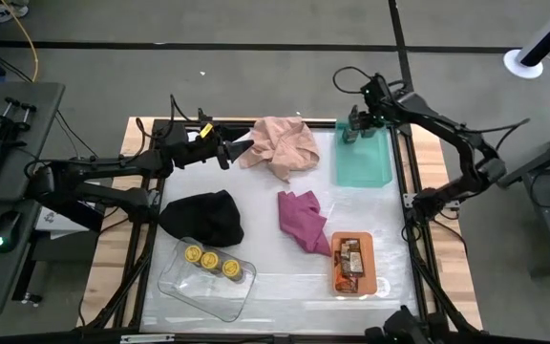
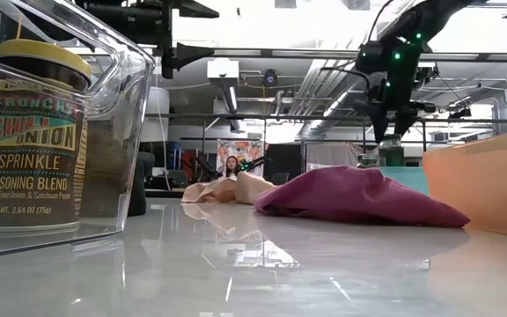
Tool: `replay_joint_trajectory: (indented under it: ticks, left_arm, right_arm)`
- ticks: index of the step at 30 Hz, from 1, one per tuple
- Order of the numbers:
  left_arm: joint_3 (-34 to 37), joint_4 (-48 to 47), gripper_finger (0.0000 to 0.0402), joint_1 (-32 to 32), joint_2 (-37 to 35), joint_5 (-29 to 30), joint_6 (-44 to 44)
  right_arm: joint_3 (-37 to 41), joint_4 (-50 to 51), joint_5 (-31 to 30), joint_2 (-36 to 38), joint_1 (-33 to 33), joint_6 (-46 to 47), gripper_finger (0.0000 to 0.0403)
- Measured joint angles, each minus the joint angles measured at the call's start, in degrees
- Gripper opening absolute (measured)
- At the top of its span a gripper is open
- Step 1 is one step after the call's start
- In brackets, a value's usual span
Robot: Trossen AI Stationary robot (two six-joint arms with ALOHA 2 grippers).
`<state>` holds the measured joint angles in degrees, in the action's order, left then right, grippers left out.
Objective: Sort spices by type
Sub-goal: Put the green seasoning bottle into the green bin
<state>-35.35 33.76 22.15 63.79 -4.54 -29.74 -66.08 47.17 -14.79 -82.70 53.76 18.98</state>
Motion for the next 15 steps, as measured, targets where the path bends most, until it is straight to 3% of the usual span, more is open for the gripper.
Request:
replay_joint_trajectory:
  ticks: [6, 15]
  left_arm:
    - [0.0, 0.0, 0.033, 0.0, 0.0, 0.0, -0.1]
    - [0.0, -0.1, 0.033, 0.0, 0.0, 0.0, -0.1]
  right_arm:
    - [0.0, -1.1, 0.5, -1.8, 0.0, -1.0, 0.0199]
    - [0.0, -2.4, 7.5, -2.3, 0.7, 1.8, 0.0199]
